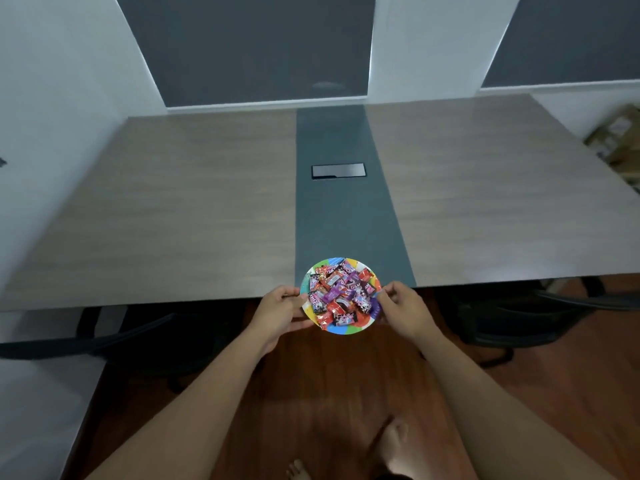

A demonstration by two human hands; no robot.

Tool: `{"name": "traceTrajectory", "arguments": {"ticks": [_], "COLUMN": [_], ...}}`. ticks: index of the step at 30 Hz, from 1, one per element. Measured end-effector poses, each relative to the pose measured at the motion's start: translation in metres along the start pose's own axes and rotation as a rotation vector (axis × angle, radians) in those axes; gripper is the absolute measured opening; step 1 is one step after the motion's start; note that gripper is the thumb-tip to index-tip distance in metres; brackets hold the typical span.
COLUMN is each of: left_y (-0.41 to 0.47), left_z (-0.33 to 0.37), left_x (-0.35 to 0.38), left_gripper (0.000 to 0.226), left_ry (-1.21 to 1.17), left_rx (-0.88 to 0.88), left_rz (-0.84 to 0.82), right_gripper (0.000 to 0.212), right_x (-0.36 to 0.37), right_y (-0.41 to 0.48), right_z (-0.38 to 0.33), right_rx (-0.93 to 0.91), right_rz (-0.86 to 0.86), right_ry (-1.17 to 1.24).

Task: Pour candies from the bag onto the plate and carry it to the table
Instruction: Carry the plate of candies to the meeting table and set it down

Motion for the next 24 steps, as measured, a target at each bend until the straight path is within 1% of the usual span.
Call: {"name": "traceTrajectory", "arguments": {"ticks": [7,10,13,18,24], "left_y": [0.087,0.121,0.146,0.183,0.235], "left_z": [0.046,0.067,0.086,0.111,0.142], "left_x": [0.041,0.055,0.065,0.067,0.048], "left_gripper": [0.024,0.029,0.027,0.027,0.021], "left_ry": [-0.016,-0.038,-0.063,-0.099,-0.084], "left_rx": [0.003,0.009,0.005,0.004,-0.024], "left_rz": [0.056,0.089,0.119,0.162,0.214], "right_gripper": [0.025,0.026,0.025,0.025,0.028], "right_x": [-0.071,-0.102,-0.124,-0.141,-0.139], "right_y": [0.101,0.136,0.169,0.221,0.287], "right_z": [-0.006,-0.018,-0.028,-0.042,-0.057], "right_rx": [-0.039,-0.049,-0.062,-0.083,-0.067], "right_rz": [-0.064,-0.082,-0.114,-0.171,-0.205], "right_ry": [0.047,0.008,-0.041,-0.066,-0.089]}}
Point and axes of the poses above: each hand's wrist, its own y-axis towards the middle knuckle, its own x-axis out of the palm, z = x × y, the point moved 10 cm from there along y, towards the middle knuckle, and after that the axes turned 12 degrees about -z, right-handed, at the moved point
